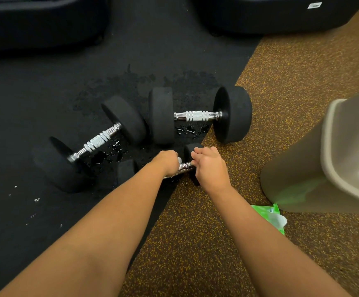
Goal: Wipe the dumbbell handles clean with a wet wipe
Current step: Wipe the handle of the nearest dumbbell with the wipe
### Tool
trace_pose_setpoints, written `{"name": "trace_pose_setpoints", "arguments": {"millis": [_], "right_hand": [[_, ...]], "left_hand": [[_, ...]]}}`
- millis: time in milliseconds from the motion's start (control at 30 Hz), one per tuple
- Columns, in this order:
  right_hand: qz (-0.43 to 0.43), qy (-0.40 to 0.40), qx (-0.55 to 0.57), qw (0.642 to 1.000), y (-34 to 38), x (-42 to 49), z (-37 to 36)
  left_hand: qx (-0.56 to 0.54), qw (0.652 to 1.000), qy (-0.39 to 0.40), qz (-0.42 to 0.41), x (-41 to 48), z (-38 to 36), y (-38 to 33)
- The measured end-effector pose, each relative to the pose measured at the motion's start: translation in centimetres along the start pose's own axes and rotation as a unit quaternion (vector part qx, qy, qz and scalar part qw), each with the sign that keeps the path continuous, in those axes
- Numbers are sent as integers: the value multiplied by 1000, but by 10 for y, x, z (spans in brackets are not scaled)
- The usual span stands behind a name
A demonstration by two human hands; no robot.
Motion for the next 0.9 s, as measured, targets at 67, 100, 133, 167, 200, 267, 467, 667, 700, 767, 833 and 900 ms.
{"name": "trace_pose_setpoints", "arguments": {"millis": [67,100,133,167,200,267,467,667,700,767,833,900], "right_hand": [[-1,1,-1,1000,-1,0,0],[-1,4,-2,1000,0,-1,0],[-2,7,-1,1000,0,-1,0],[-4,8,2,1000,1,-1,1],[-8,12,5,1000,1,-1,1],[-13,19,3,1000,1,0,2],[-12,19,9,1000,1,0,2],[-10,16,10,1000,1,-1,0],[-10,15,10,1000,1,-1,0],[-7,14,9,1000,1,-1,1],[-3,12,10,1000,1,-1,2],[-6,12,10,1000,1,-1,1]], "left_hand": [[-15,1000,0,0,1,0,-2],[-28,1000,0,0,0,0,-3],[-41,999,-1,-2,0,-1,-4],[-54,999,-4,-4,0,-1,-4],[-65,998,-6,-6,0,-1,-3],[-79,997,-5,-9,1,-2,-2],[-60,998,11,13,-2,2,6],[-32,999,-16,18,-10,1,3],[-30,999,-28,18,-12,-1,1],[-35,997,-59,23,-17,-6,-4],[-50,994,-93,24,-22,-10,-10],[-53,991,-123,10,-28,-12,-17]]}}
Point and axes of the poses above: each hand's wrist, its own x-axis towards the middle knuckle, its own z-axis out of the back of the hand, y = z × x, the point moved 2 cm from there along x, towards the middle knuckle, and after that the axes turned 2 degrees about y, right-handed, at the moved point
